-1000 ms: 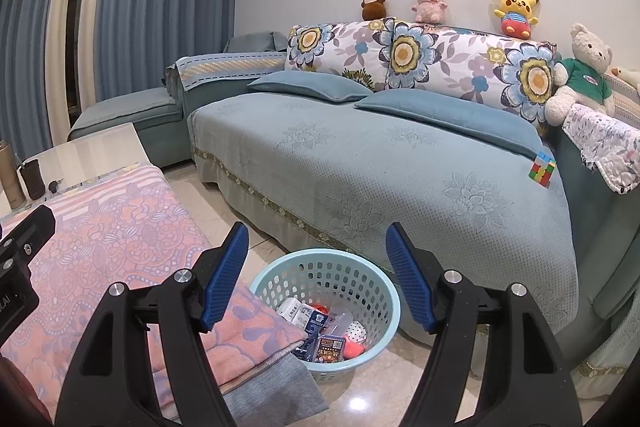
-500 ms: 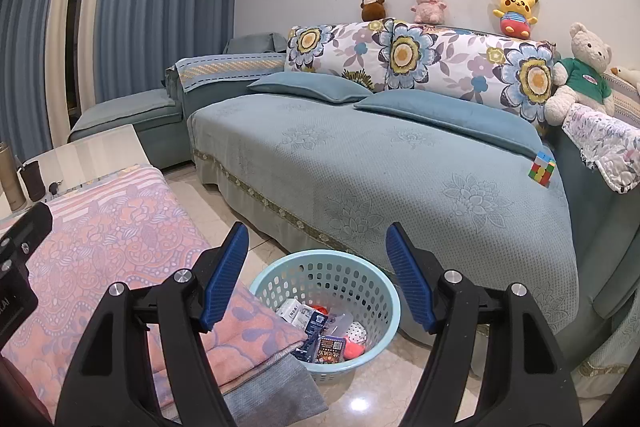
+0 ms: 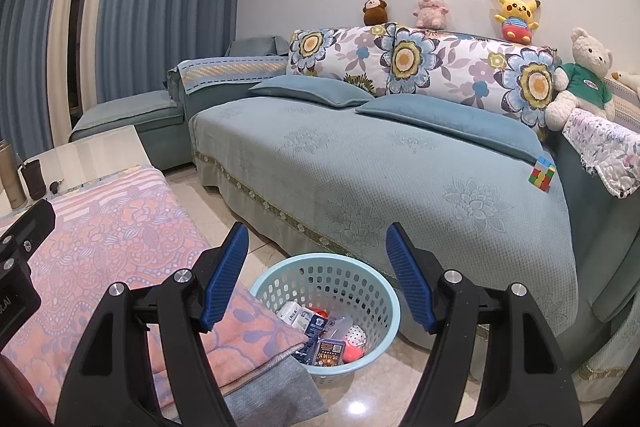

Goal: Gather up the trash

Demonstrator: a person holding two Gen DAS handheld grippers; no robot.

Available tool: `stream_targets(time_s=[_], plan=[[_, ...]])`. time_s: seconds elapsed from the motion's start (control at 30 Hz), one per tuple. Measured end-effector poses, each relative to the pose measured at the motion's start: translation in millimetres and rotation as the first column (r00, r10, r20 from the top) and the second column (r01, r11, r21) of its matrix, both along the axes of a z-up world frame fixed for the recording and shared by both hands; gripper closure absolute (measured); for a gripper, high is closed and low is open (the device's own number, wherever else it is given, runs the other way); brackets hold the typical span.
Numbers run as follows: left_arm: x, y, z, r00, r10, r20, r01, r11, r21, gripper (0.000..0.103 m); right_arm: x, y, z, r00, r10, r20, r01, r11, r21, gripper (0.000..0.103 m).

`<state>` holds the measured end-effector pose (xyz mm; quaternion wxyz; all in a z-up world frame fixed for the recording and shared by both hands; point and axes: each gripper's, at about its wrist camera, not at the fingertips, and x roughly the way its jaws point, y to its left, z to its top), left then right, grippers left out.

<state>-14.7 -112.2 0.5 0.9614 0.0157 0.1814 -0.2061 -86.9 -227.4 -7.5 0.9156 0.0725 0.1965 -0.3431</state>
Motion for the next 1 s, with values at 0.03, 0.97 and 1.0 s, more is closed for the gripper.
stream_targets(time_s=[0.03, 0.97, 1.0], plan=[[0.2, 0.3, 0.4, 1.000, -0.001, 0.001, 0.001, 1.000, 0.000, 0.008, 0.2, 0.0, -0.1, 1.000, -0.001, -0.001, 0.001, 1.000, 0.000, 0.036], [3.9, 8.8, 2.4, 0.999, -0.040, 0.007, 0.040, 0.999, 0.006, 0.008, -6.4, 5.9, 6.6, 1.000, -0.017, 0.018, 0.018, 0.999, -0.051, 0.036], [4.4, 9.1, 2.4, 0.999, -0.042, 0.008, 0.042, 0.999, 0.007, 0.008, -6.3, 6.1, 6.5, 1.000, -0.016, 0.019, 0.017, 0.998, -0.052, 0.036]])
